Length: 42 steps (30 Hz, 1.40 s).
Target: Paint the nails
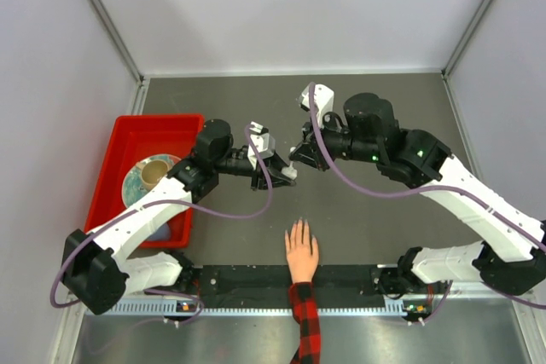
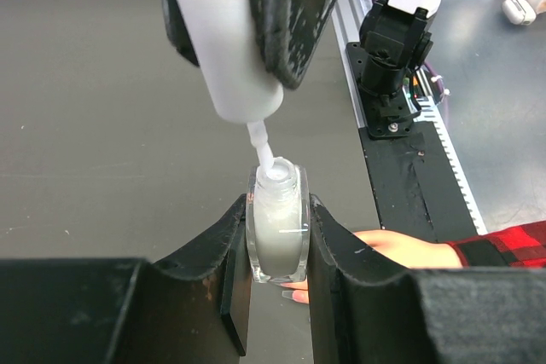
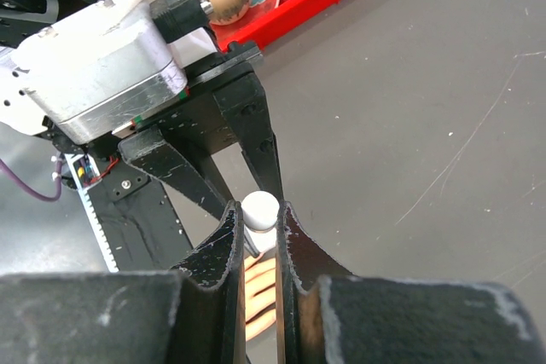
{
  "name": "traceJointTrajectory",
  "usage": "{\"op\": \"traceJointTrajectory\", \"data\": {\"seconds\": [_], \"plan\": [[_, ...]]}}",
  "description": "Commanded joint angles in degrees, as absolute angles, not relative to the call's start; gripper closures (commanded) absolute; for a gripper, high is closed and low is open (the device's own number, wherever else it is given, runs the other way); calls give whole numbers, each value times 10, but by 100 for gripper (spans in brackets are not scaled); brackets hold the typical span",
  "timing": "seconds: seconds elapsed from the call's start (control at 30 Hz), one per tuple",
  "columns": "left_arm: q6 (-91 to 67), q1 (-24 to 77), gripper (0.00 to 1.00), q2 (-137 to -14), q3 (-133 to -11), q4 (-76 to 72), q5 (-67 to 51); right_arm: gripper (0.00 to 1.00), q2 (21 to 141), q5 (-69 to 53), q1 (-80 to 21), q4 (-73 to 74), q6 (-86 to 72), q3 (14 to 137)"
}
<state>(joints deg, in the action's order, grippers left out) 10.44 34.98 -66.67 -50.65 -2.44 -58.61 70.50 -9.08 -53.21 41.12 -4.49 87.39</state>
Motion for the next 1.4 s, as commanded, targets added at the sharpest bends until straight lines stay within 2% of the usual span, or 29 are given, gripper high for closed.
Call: {"op": "traceJointTrajectory", "data": {"seconds": [0.0,1.37], "plan": [[112,352,100,-660,-530,-37,-587,100,679,-87,-539,386,-40,873],[92,353,100,-646,-526,-49,-570,100,687,-101,-542,367,-47,833]]}}
